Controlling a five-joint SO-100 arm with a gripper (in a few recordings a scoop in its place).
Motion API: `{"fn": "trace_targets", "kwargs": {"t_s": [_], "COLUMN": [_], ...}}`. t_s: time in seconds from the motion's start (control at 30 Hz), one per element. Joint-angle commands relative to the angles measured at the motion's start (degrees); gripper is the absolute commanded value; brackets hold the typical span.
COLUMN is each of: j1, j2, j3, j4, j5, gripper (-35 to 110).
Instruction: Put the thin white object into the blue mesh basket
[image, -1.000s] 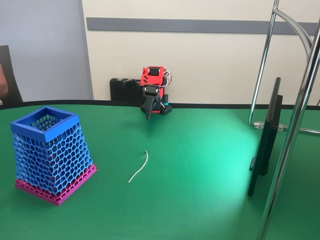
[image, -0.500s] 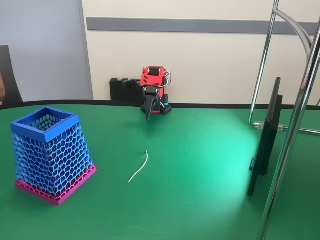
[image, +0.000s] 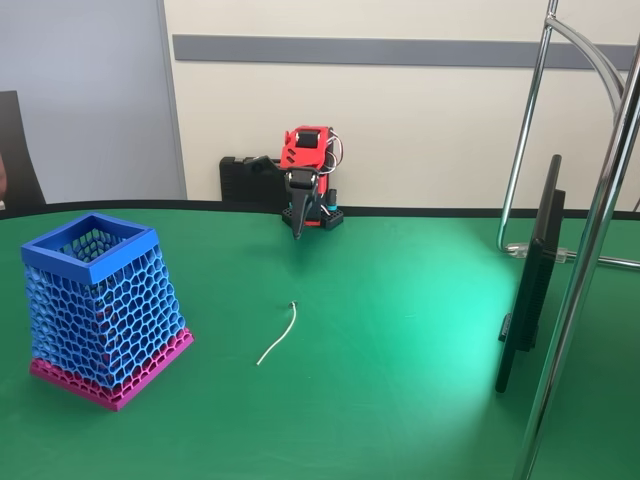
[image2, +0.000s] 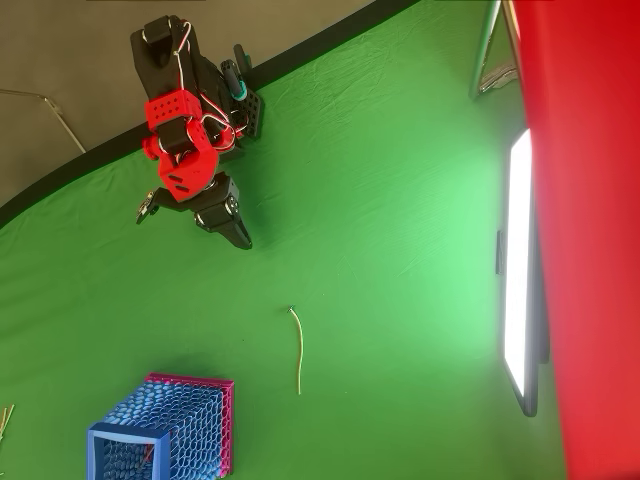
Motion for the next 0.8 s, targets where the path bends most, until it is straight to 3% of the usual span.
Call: {"fn": "trace_targets", "kwargs": {"t_s": [0.0, 0.37, 0.77], "j1": [-0.44, -2.99, -4.57], "j2": [-5.62, -30.41, -59.06], "j3": [-5.27, -27.86, -54.4], "j4": [-3.87, -4.57, 3.25], "j5": [1.14, 12.92, 28.92], "gripper": [1, 1, 1]}}
